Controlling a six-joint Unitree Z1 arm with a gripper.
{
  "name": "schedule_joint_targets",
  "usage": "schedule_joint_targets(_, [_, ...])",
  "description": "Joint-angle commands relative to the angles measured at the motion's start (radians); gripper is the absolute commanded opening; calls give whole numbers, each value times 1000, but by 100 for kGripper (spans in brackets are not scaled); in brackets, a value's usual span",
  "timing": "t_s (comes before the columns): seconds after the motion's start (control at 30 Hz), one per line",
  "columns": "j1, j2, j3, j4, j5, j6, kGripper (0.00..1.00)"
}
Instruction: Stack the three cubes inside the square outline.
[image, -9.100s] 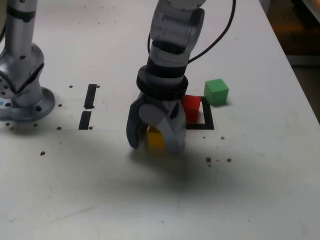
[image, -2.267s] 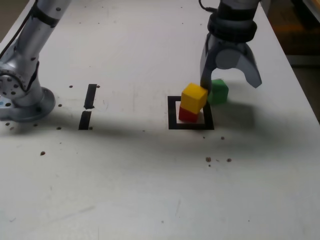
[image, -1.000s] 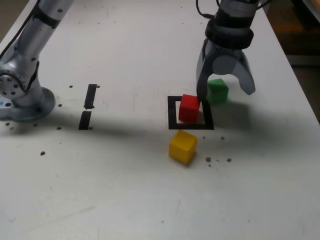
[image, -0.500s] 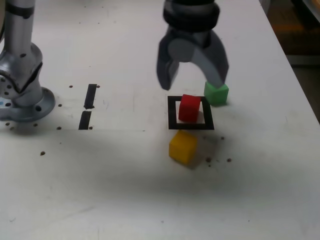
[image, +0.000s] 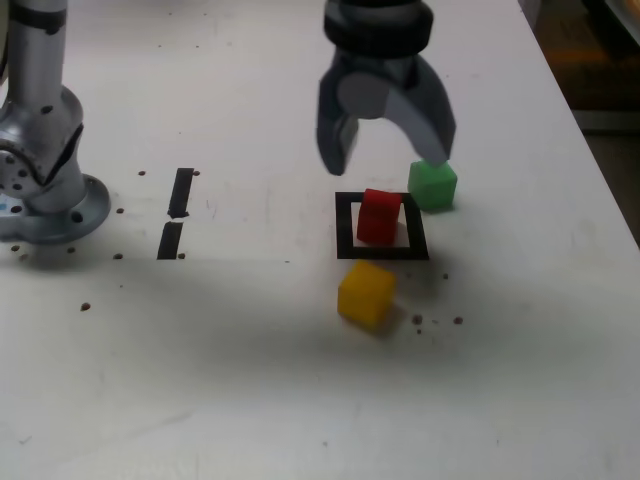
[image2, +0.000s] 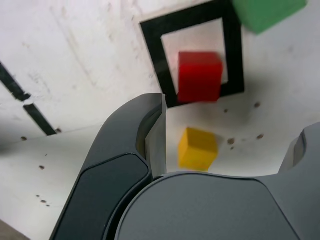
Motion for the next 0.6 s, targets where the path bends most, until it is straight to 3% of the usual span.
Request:
schedule_joint_targets(0.0, [15,18,-14,-2,-6,9,90])
schedule_joint_targets(0.2, [-14,-37,58,-6,-14,16,90])
schedule_joint_targets(0.37, [-125,-99,144,-25,-14,18,90])
schedule_joint_targets(0.57, [-287,-82,175,-91,-17,32,90])
